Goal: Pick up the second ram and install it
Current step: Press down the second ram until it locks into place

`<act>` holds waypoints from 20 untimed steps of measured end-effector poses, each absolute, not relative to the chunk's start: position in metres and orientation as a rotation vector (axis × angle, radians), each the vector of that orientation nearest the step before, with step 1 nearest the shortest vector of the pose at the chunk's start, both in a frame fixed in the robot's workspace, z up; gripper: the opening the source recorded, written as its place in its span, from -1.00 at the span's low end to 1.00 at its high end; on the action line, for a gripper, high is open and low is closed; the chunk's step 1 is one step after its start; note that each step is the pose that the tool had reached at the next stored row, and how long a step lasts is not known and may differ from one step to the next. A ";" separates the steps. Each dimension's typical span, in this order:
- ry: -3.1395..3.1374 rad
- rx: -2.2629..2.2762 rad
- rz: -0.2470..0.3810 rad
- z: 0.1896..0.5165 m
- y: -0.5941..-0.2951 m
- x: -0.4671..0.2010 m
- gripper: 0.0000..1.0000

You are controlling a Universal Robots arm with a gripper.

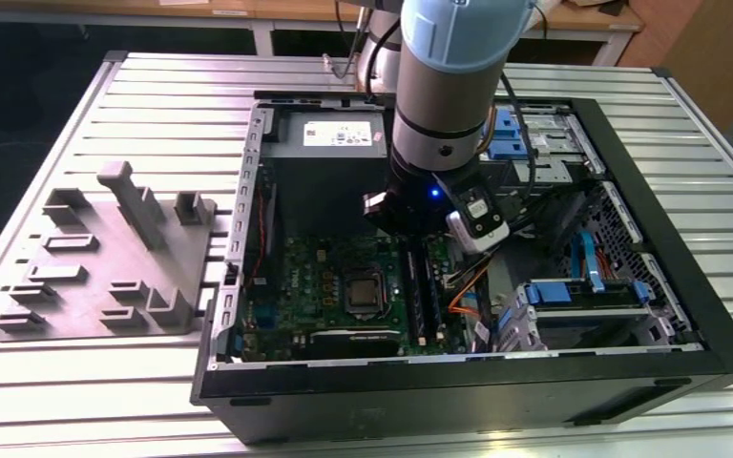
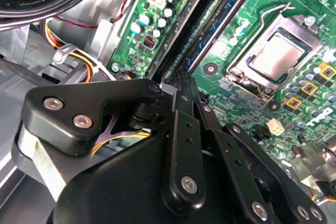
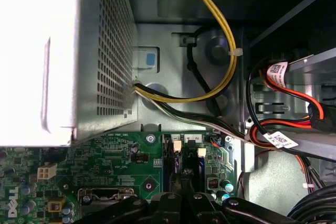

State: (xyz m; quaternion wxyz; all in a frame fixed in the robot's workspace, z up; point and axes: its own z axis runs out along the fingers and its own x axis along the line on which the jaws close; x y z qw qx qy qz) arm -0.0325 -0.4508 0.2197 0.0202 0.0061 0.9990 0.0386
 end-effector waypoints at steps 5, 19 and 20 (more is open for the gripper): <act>3.099 0.019 0.119 0.218 -0.451 -0.033 -0.80; 3.099 0.019 0.120 0.216 -0.451 -0.033 -0.80; 3.099 0.019 0.120 0.216 -0.451 -0.033 -0.80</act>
